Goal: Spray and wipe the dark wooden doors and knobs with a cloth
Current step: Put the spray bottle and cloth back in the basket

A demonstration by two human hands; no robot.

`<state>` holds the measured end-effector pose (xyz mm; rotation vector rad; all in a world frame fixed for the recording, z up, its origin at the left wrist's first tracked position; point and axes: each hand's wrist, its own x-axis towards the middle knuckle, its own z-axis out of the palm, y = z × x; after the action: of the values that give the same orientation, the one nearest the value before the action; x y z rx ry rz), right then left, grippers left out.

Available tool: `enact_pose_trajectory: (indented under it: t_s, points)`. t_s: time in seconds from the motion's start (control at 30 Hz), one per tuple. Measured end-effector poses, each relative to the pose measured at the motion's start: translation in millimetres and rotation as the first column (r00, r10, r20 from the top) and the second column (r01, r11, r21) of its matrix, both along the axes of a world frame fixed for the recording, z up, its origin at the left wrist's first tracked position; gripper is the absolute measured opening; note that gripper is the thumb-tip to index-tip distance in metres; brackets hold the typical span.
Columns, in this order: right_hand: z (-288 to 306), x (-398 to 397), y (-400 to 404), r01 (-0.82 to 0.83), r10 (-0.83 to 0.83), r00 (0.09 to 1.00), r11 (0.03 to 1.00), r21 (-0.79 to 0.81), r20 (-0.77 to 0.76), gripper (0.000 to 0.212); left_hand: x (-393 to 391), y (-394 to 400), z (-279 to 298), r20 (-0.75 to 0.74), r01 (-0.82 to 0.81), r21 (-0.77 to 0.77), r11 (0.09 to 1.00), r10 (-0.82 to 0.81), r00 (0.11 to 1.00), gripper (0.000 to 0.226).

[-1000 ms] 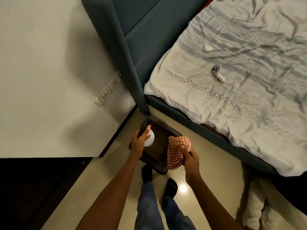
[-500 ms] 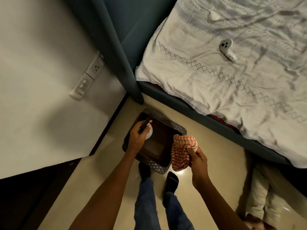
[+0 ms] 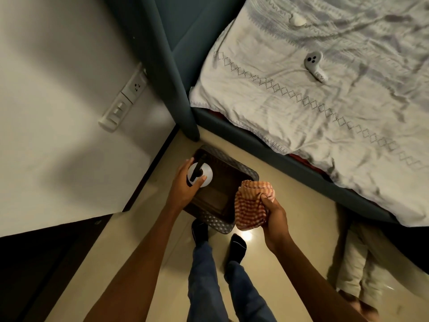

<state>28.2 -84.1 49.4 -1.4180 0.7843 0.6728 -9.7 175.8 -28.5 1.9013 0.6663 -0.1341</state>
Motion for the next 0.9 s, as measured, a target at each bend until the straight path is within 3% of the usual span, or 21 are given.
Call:
enact_pose_trajectory:
  t_s: [0.13, 0.27, 0.4, 0.53, 0.6, 0.73, 0.83, 0.9]
  points:
    - [31, 1, 4, 0.055, -0.048, 0.997, 0.99, 0.126, -0.054, 0.03, -30, -28, 61, 0.172, -0.26, 0.071, 0.963, 0.245, 0.954, 0.052]
    - [69, -2, 6, 0.025, -0.014, 0.999, 0.97, 0.241, -0.046, 0.034, -54, -78, 123, -0.054, -0.248, -0.331, 0.911, 0.244, 0.968, 0.045]
    - [110, -7, 9, -0.129, 0.121, 0.992, 0.939, 0.319, 0.045, 0.06, -63, -106, 157, -0.08, -0.251, -0.593, 0.765, 0.254, 0.964, 0.065]
    - [142, -9, 13, -0.323, 0.284, 0.932, 0.932, 0.165, 0.225, 0.044, -59, -112, 184, -0.087, -0.347, -0.49, 0.8, 0.351, 0.932, 0.04]
    - [155, -10, 8, -0.408, 0.371, 0.886, 0.909, 0.089, 0.278, 0.056, -60, -115, 196, -0.068, -0.365, -0.487, 0.793, 0.382, 0.921, 0.042]
    - [171, -22, -15, -0.572, 0.538, 0.717, 0.817, -0.068, 0.443, 0.073, -71, -125, 215, -0.068, -0.39, -0.556, 0.734, 0.427, 0.902, 0.037]
    - [161, -26, -32, -0.72, 0.74, 0.415, 0.623, -0.306, 0.53, 0.072, -75, -128, 225, -0.109, -0.426, -0.592, 0.684, 0.455, 0.884, 0.035]
    - [160, -24, -35, -0.792, 0.822, 0.285, 0.492, -0.362, 0.494, 0.072, -75, -127, 231, -0.129, -0.432, -0.592, 0.68, 0.449, 0.884, 0.037]
